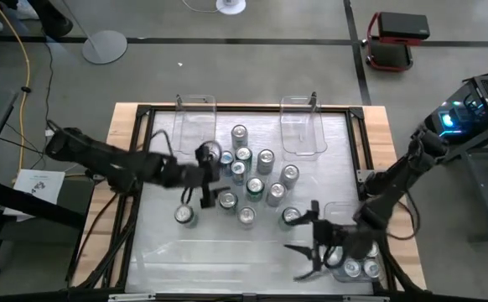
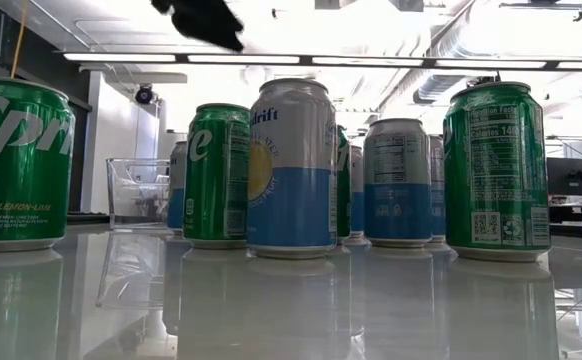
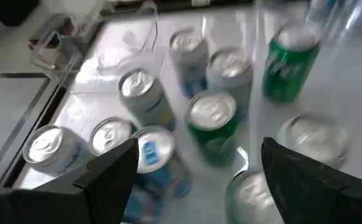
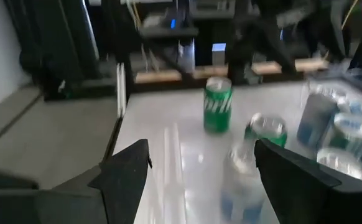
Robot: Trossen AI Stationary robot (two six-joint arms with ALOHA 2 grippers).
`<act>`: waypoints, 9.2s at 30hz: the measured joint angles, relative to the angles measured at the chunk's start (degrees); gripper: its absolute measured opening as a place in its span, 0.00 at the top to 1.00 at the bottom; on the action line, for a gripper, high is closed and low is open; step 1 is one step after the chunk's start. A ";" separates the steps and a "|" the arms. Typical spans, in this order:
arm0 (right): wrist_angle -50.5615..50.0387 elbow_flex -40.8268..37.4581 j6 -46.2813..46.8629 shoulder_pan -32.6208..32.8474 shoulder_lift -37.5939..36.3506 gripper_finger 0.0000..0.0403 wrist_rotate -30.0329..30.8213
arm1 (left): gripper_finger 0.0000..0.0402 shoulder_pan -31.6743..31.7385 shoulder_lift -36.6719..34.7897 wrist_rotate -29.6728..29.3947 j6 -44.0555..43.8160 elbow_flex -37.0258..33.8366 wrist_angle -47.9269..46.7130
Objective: Sort soda cans
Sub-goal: Put the blue soda can into the bottom right transparent bin
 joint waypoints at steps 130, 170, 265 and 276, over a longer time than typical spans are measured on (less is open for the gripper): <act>46.69 -9.58 -21.40 8.13 4.46 0.30 25.50 | 0.44 -18.00 14.79 11.98 -2.45 14.78 17.71; 9.62 -9.58 20.33 1.03 8.76 0.30 3.00 | 0.34 -15.90 34.33 16.81 -10.57 16.82 12.79; -23.26 30.15 14.55 -10.26 34.66 0.22 -18.47 | 0.25 -24.37 19.40 -10.56 -24.01 12.25 -6.68; -20.11 30.13 16.42 -10.30 35.42 0.41 -18.51 | 0.25 -24.37 19.40 -10.61 -24.04 12.25 -6.54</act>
